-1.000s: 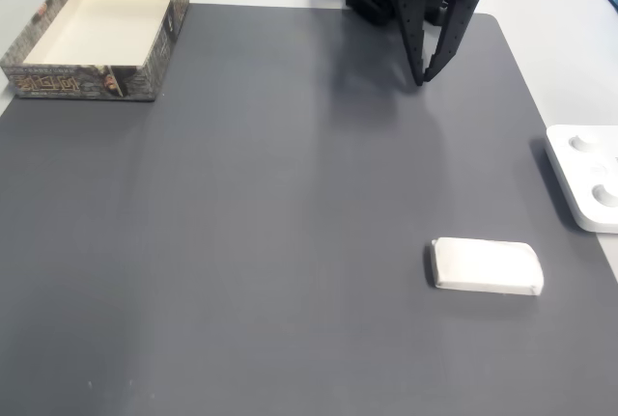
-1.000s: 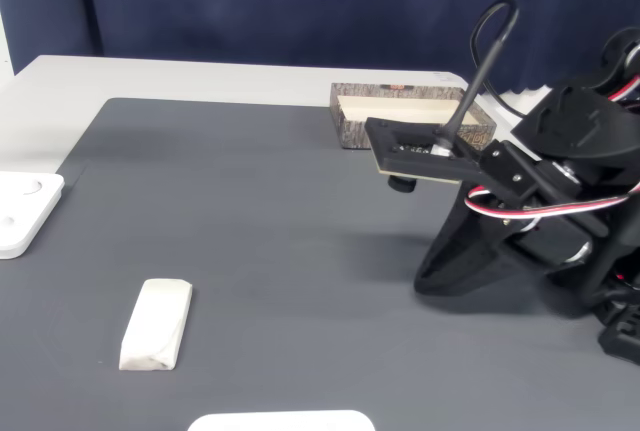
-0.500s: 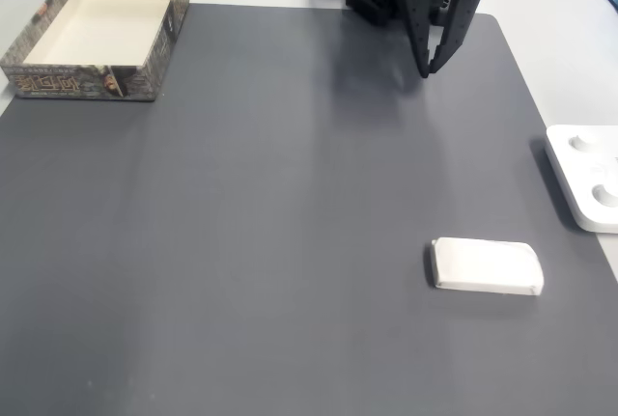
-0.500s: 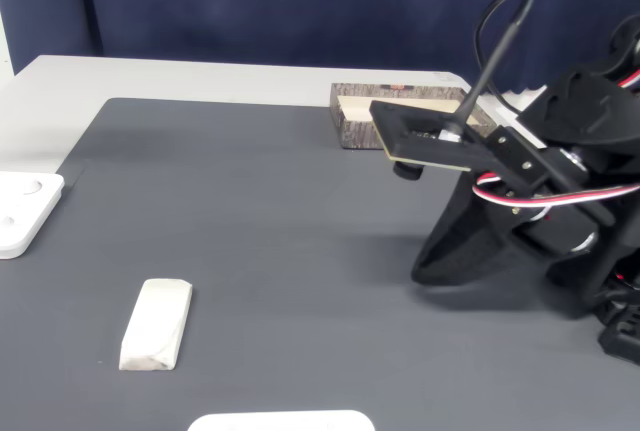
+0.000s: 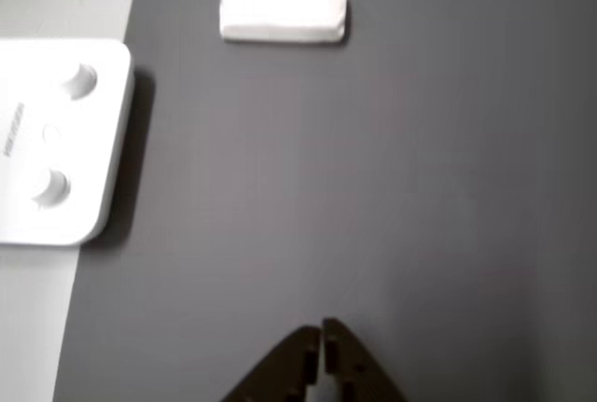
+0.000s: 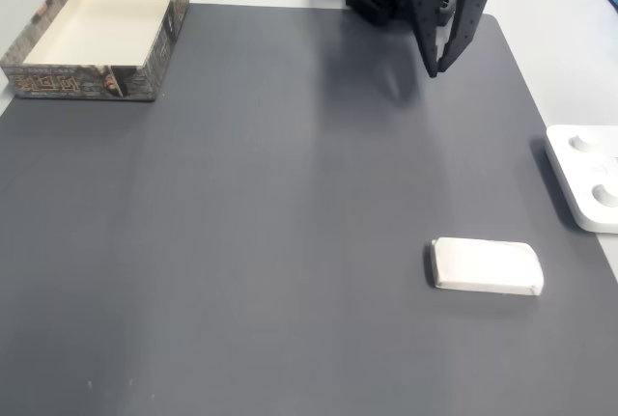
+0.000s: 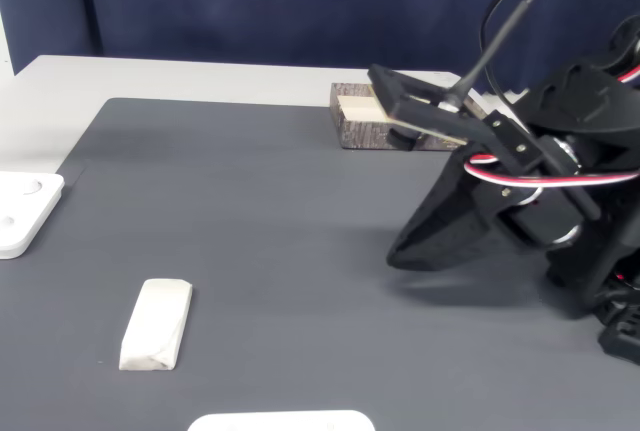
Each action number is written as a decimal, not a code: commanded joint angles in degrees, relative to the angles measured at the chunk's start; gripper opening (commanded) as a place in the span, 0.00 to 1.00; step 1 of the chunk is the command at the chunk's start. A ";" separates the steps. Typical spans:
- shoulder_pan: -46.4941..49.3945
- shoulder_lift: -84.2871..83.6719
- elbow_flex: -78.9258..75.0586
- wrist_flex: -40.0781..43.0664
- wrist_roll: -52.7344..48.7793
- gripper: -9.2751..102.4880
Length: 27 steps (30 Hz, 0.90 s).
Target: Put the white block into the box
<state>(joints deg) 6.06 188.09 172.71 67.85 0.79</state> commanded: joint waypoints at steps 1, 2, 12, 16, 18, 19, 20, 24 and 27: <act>-0.26 2.46 -5.01 -2.46 0.53 0.07; -0.26 2.46 -5.10 -3.52 0.88 0.07; 0.09 2.37 -5.98 -13.18 3.25 0.07; -0.18 2.37 -5.80 -15.29 3.52 0.07; -0.18 2.37 -5.71 -15.64 3.52 0.07; -0.18 2.37 -5.62 -16.08 3.43 0.07; -0.26 2.37 -5.62 -16.35 3.52 0.07; -0.44 2.37 -5.62 -15.91 2.99 0.07; -0.44 1.93 -6.33 -15.64 3.08 0.07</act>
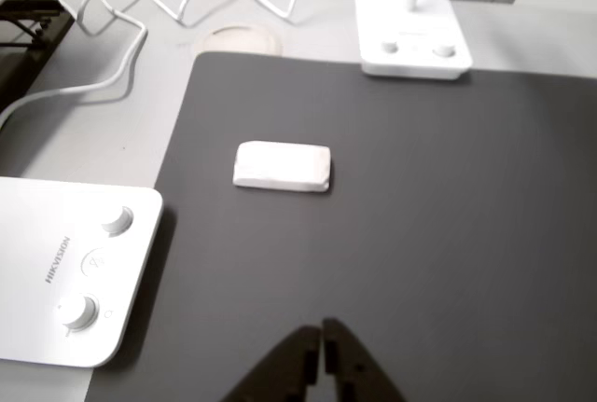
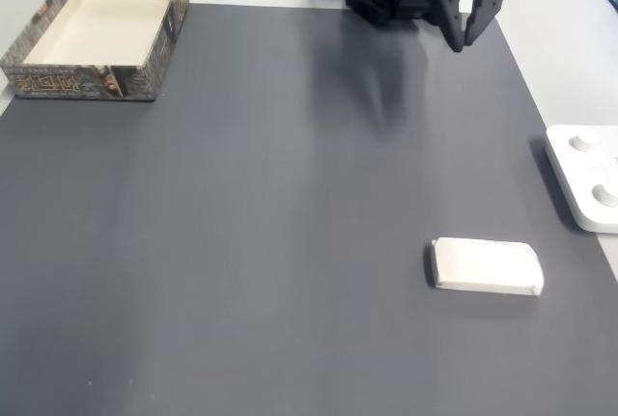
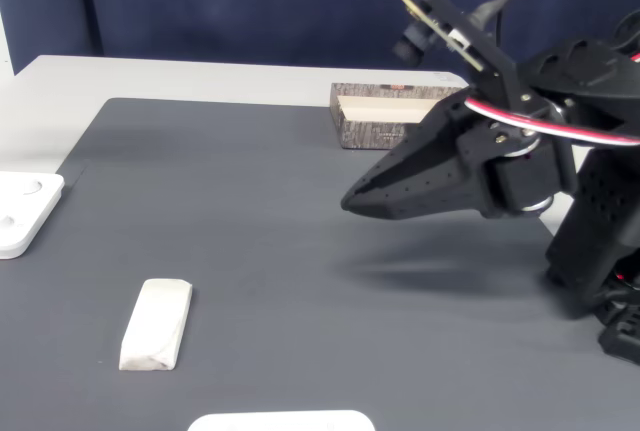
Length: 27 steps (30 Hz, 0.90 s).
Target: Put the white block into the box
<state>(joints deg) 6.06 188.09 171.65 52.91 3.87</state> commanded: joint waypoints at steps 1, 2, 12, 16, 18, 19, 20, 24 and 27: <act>-0.44 1.41 -5.71 -0.35 0.09 0.07; -0.53 0.44 -6.50 0.35 -0.18 0.07; -1.58 -10.81 -14.24 2.46 -0.18 0.07; -1.76 -16.52 -16.79 2.46 -0.35 0.07; -2.02 -19.51 -18.11 2.46 -0.35 0.07; -2.11 -21.09 -18.81 2.46 -0.44 0.07; -2.29 -22.59 -19.60 2.37 -0.53 0.07; -2.55 -29.44 -23.47 2.46 -0.44 0.07; -2.99 -34.80 -26.46 2.55 -0.35 0.07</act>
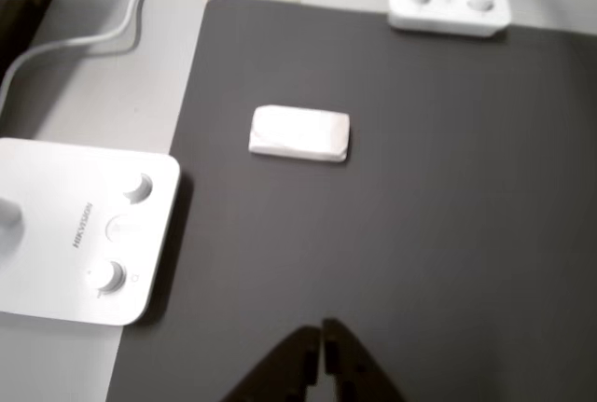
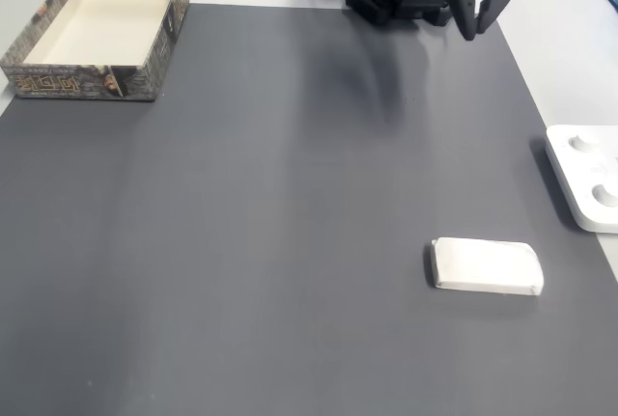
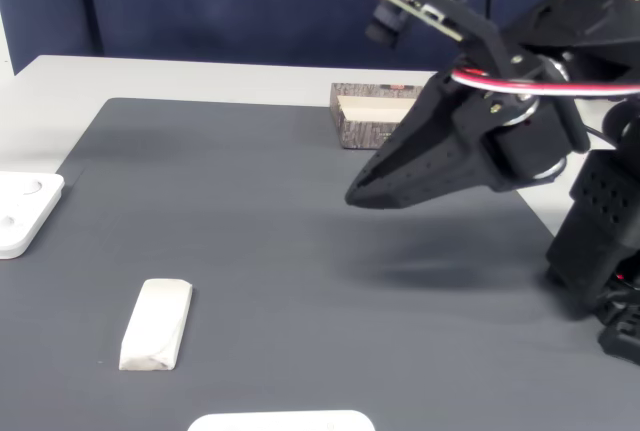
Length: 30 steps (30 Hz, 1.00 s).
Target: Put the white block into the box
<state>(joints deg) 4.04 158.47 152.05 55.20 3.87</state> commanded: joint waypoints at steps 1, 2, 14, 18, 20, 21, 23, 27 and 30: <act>-1.05 -6.94 -7.73 0.26 -0.44 0.07; -1.23 -8.44 -8.35 0.26 -0.53 0.07; -1.58 -22.68 -16.70 0.18 -1.93 0.07; -1.32 -30.67 -23.29 0.62 -0.97 0.07; -1.23 -34.89 -27.07 1.05 -0.53 0.07; -1.14 -36.91 -28.92 1.14 -0.09 0.07; -1.23 -40.34 -31.99 1.14 0.35 0.07; -1.85 -46.05 -36.74 1.14 0.18 0.07; -2.29 -50.27 -40.25 1.14 0.18 0.07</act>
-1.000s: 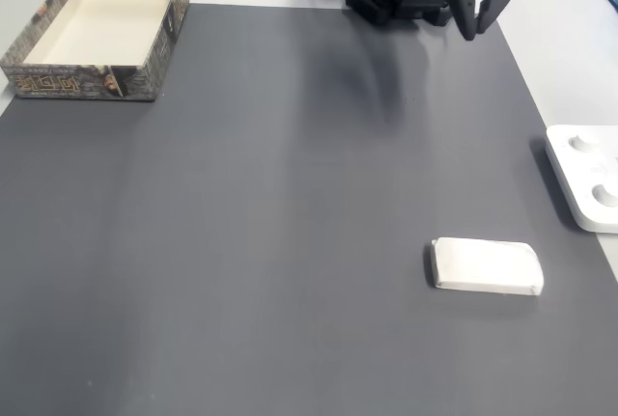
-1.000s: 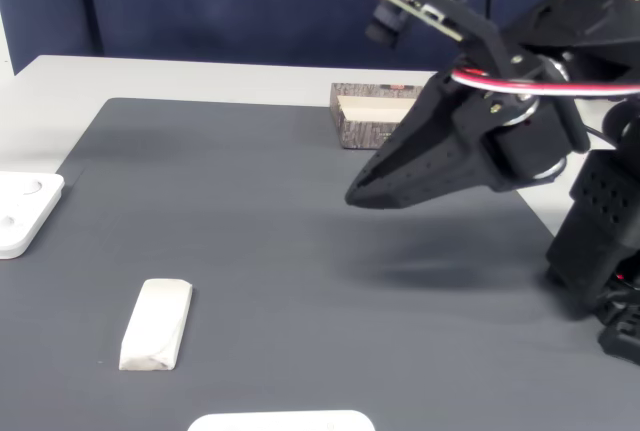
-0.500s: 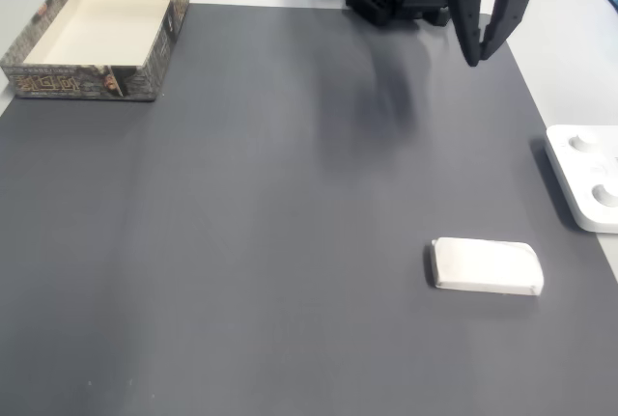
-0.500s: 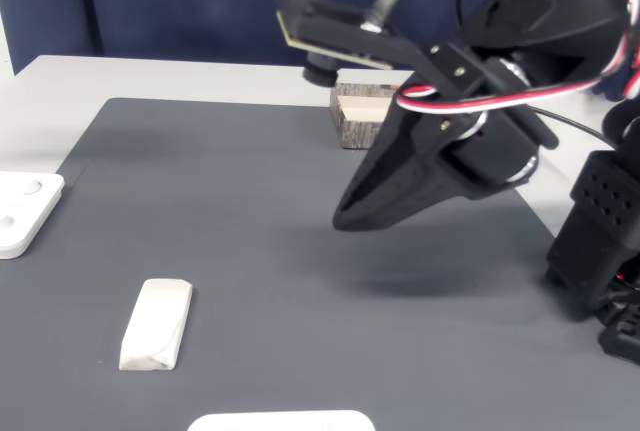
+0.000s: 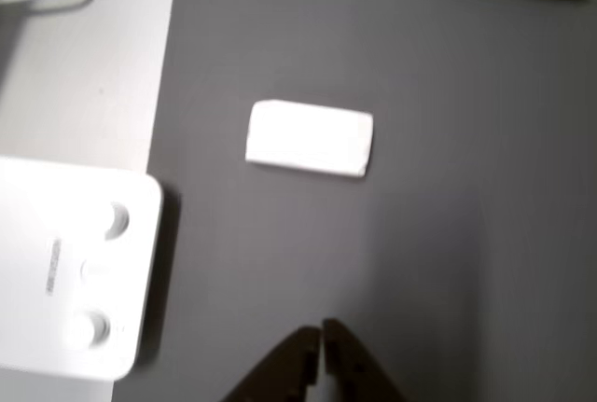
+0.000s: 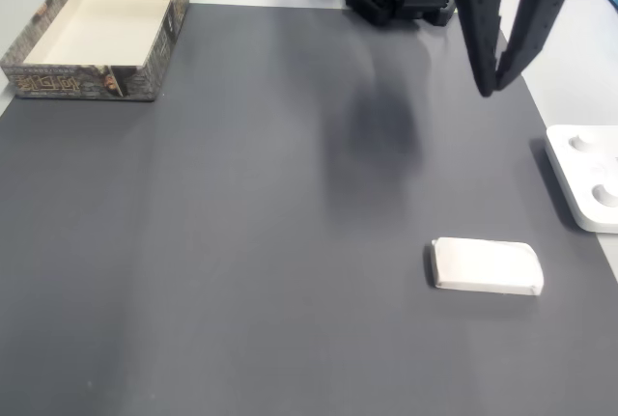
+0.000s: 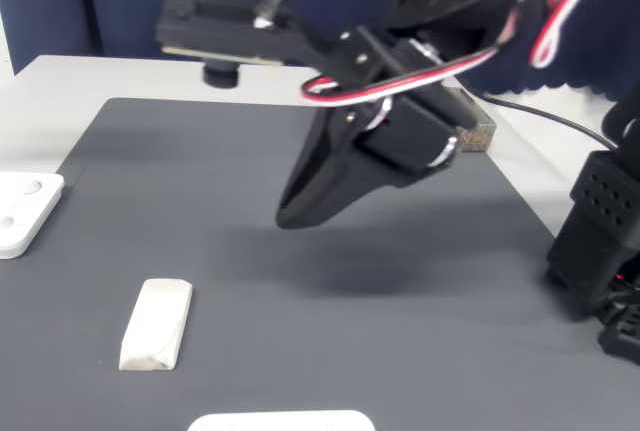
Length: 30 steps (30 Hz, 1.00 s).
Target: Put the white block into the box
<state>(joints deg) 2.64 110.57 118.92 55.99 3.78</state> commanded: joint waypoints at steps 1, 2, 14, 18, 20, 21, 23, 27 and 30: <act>-0.88 -3.78 -8.35 0.35 0.35 0.07; -0.97 -5.10 -9.58 0.44 0.35 0.07; -2.55 -16.79 -19.16 0.18 -2.81 0.07; -3.69 -19.78 -19.78 -0.62 -3.96 0.07; -4.04 -21.18 -20.13 -1.49 -4.57 0.07; -4.13 -22.06 -20.65 -1.58 -4.66 0.07; -4.13 -23.91 -22.76 -1.41 -4.57 0.07; -3.78 -27.69 -27.16 -1.23 -4.39 0.07; -3.25 -30.85 -30.67 -1.23 -4.04 0.07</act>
<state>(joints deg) -0.62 80.07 95.01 55.63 -0.44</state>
